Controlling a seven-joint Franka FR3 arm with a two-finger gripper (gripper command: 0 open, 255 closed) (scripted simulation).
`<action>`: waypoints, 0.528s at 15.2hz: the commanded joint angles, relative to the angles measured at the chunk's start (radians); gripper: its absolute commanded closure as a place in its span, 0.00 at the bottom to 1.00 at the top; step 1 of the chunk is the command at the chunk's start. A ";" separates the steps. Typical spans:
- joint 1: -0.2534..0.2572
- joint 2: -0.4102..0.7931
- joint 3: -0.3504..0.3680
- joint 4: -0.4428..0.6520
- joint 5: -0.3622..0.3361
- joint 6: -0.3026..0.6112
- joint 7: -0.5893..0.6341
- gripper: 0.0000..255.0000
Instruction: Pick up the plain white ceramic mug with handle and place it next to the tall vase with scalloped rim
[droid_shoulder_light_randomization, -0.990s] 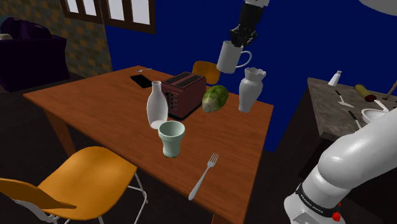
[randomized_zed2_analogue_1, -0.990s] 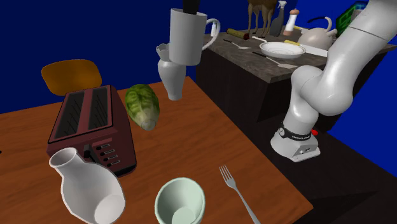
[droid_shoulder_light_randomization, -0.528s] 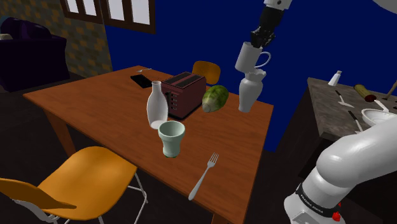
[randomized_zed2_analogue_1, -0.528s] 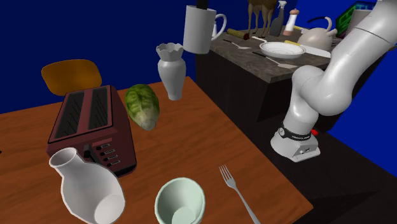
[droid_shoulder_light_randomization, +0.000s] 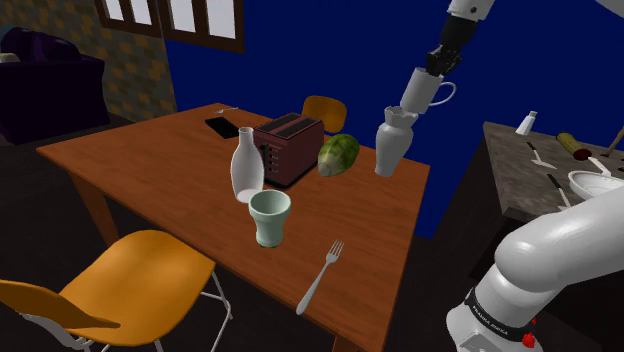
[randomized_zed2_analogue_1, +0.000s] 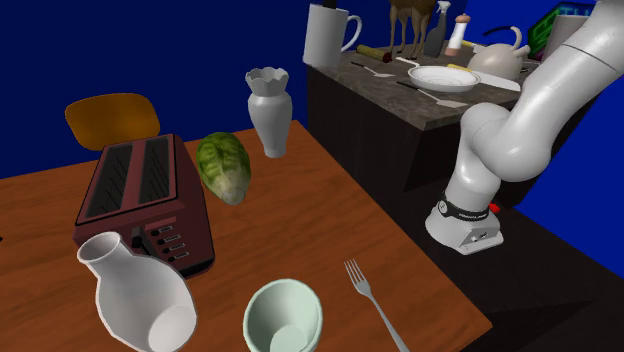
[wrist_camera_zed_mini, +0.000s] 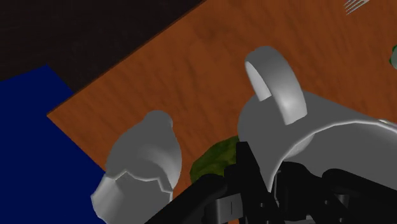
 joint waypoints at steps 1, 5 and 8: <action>-0.013 0.000 -0.037 0.004 -0.010 -0.005 -0.050 1.00; -0.037 0.016 -0.115 0.027 -0.028 -0.012 -0.149 1.00; -0.039 -0.002 -0.114 -0.031 -0.031 0.028 -0.149 1.00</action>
